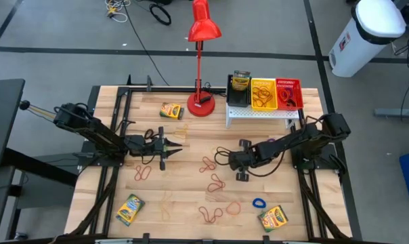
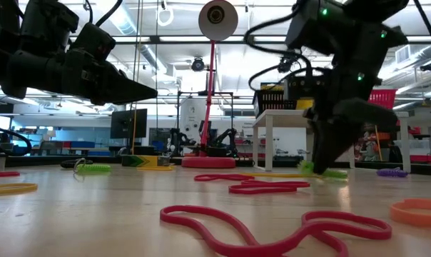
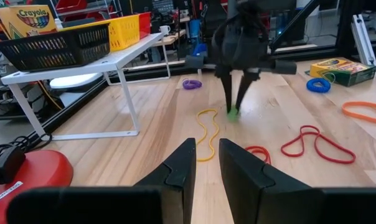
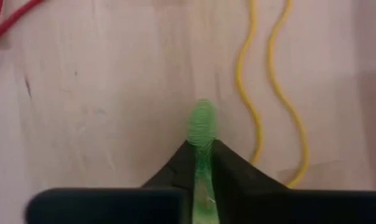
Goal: Pick & Place Office Desk Supplies
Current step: Put the right green spring keychain into the red bin
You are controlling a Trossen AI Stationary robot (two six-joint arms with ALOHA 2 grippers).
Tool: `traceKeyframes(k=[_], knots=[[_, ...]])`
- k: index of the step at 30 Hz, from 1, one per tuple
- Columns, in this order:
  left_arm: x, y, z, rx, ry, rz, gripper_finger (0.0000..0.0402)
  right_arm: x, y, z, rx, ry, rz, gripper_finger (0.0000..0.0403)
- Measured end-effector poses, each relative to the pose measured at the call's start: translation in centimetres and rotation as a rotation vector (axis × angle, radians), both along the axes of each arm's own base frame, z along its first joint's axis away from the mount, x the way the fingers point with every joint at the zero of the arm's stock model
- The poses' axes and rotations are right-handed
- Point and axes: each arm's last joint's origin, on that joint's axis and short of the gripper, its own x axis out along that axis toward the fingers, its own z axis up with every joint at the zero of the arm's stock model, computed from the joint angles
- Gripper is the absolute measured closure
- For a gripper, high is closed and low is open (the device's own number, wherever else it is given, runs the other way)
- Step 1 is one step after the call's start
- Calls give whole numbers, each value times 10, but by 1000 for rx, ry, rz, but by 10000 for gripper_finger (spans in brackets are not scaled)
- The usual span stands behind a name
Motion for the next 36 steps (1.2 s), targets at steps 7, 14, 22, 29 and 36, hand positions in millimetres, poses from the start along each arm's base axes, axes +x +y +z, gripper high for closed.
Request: traceKeyframes(k=[7,14,22,29,36], knots=[[0,0,0,0,1,0,323,-5,-4,46,-79,-32,-94,382],[0,0,-1,-1,12,0,323,-34,-15,116,-209,-65,-286,387],[0,0,-1,-2,12,0,323,-99,-43,190,-393,-192,-569,385],[0,0,-1,-2,11,0,323,-125,-107,201,-520,-140,-863,385],[0,0,-1,0,11,0,323,-124,-185,196,-459,-67,-965,384]])
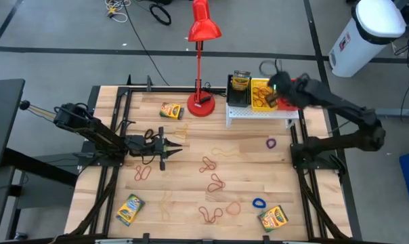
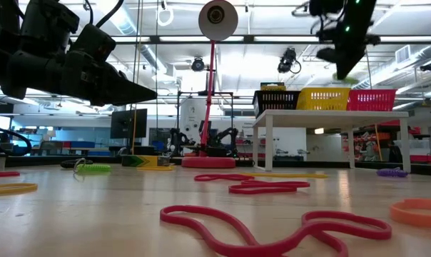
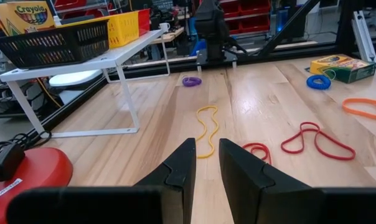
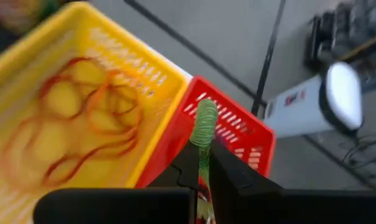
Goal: Pick & Place Office Desk Supplies
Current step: Put the right green spring keychain into the red bin, then put the bottom yellow rubber band into the yellow bin
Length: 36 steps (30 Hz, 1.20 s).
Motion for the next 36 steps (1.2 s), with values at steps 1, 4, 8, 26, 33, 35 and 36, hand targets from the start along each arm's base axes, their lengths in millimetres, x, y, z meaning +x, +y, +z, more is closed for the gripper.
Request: traceKeyframes(k=[1,4,8,26,33,35,36], knots=[[0,0,0,0,0,0,323,-2,-10,-2,16,-6,-15,384],[0,0,0,1,3,0,323,-11,-34,-10,73,13,-91,384],[0,0,0,4,5,0,323,-18,-51,-22,163,37,-152,384],[0,0,-1,7,7,0,323,-14,-55,-25,152,46,-159,267],[0,0,-1,-14,4,1,323,-14,-55,-24,154,47,-159,254],[0,0,-1,-23,2,2,323,-15,-55,-23,149,43,-166,253],[0,0,-1,-23,2,2,323,-15,-54,-22,152,43,-170,251]])
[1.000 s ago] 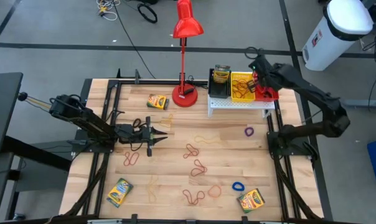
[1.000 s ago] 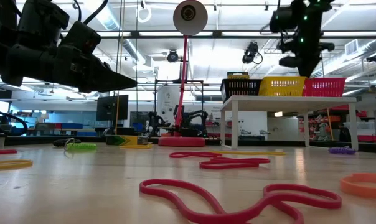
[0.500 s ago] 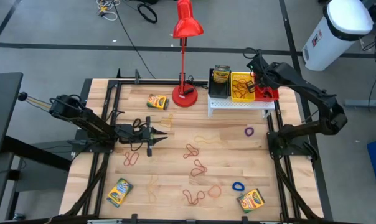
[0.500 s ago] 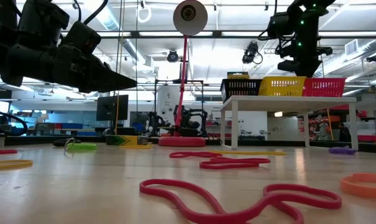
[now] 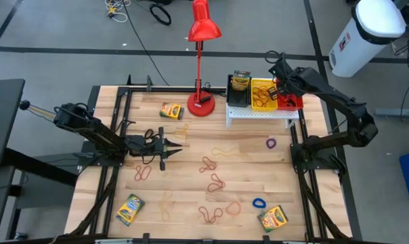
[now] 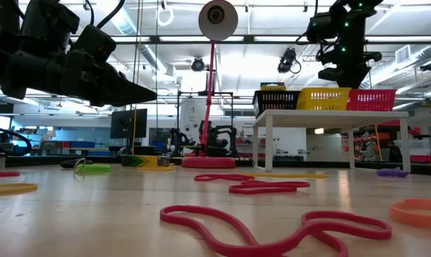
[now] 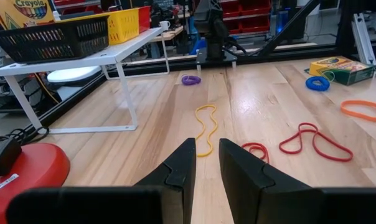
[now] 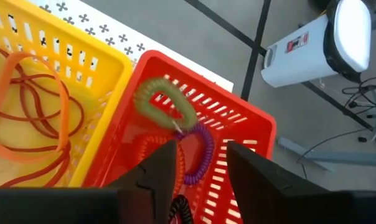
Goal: Pick & Place Office Desk Supplies
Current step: Put the bottom yellow rubber band into the yellow bin
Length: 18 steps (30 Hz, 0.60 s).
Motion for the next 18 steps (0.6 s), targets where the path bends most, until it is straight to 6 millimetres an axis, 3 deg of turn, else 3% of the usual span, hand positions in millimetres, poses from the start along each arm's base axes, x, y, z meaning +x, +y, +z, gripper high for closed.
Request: traceKeyframes(k=[5,9,14,18], knots=[[0,0,0,0,0,0,323,-5,7,10,43,25,-29,239],[0,0,0,-6,-1,1,323,-10,27,20,82,55,-2,253],[0,0,0,-18,-1,2,323,-9,72,27,-9,-44,168,327],[0,-1,-1,-25,5,-6,323,-6,107,18,-72,-204,369,393]])
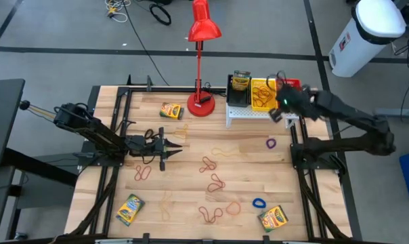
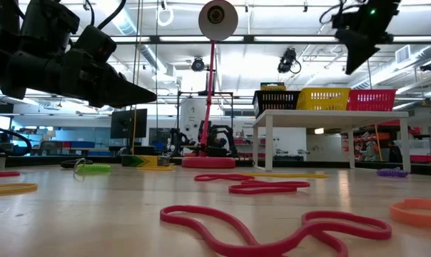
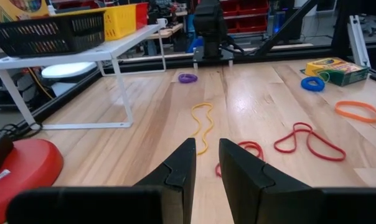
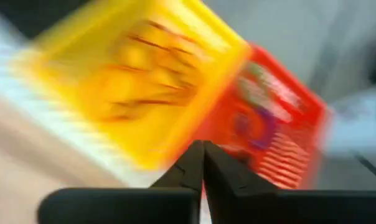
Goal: Pick & Place Office Desk Supplies
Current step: Put the bottom yellow rubber band into the yellow bin
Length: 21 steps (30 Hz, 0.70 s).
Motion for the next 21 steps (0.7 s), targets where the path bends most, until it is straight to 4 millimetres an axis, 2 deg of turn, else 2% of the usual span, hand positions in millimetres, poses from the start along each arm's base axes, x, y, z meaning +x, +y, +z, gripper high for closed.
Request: traceKeyframes(k=[7,12,15,21], knots=[[0,0,0,-17,-2,4,323,19,41,-45,-113,-333,339,368],[2,0,1,-18,-7,16,323,38,64,-75,-185,-515,584,386],[9,-1,2,-14,35,35,323,45,80,-91,-194,-617,742,398],[33,-9,8,-4,161,28,331,45,107,-117,-211,-778,948,390]])
